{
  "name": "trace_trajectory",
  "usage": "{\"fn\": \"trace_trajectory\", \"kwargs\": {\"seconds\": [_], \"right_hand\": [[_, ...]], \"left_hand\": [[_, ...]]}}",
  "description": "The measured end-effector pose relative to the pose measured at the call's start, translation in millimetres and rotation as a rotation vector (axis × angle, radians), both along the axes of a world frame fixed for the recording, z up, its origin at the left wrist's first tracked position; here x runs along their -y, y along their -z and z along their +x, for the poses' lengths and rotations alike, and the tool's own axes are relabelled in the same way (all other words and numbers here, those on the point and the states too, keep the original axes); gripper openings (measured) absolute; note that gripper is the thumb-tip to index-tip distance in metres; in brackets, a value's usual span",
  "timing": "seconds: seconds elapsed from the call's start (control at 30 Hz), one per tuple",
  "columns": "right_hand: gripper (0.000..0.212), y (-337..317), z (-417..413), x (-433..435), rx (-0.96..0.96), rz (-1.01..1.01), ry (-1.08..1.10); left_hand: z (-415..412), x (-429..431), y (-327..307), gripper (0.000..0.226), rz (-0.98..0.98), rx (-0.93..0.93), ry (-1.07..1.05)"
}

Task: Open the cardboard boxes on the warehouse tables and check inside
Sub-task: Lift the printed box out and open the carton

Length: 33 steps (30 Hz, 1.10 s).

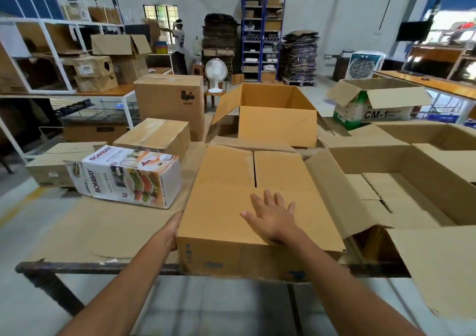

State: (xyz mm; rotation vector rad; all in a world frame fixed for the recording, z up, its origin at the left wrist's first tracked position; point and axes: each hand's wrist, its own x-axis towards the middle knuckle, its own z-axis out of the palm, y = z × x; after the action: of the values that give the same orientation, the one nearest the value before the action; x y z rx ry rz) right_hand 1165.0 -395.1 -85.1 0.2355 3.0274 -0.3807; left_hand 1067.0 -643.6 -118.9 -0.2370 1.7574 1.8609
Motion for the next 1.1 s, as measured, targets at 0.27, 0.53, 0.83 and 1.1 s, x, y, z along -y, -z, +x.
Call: {"fn": "trace_trajectory", "kwargs": {"seconds": [0.27, 0.53, 0.83, 1.1], "right_hand": [[0.082, 14, -23, -12, 0.053, 0.049, -0.013], [0.094, -7, -36, -57, 0.103, 0.073, 0.011], [0.085, -86, -32, -65, -0.181, 0.121, 0.075], [0.027, -146, 24, -53, -0.353, 0.111, 0.037]], "left_hand": [[-36, -21, -14, 0.042, -0.434, -0.567, 0.163], [-45, -34, -18, 0.049, -0.932, -0.793, 0.358], [-24, -43, -70, 0.045, -0.604, -0.896, 0.050], [6, -28, -140, 0.028, -0.616, -1.226, -0.018]]}}
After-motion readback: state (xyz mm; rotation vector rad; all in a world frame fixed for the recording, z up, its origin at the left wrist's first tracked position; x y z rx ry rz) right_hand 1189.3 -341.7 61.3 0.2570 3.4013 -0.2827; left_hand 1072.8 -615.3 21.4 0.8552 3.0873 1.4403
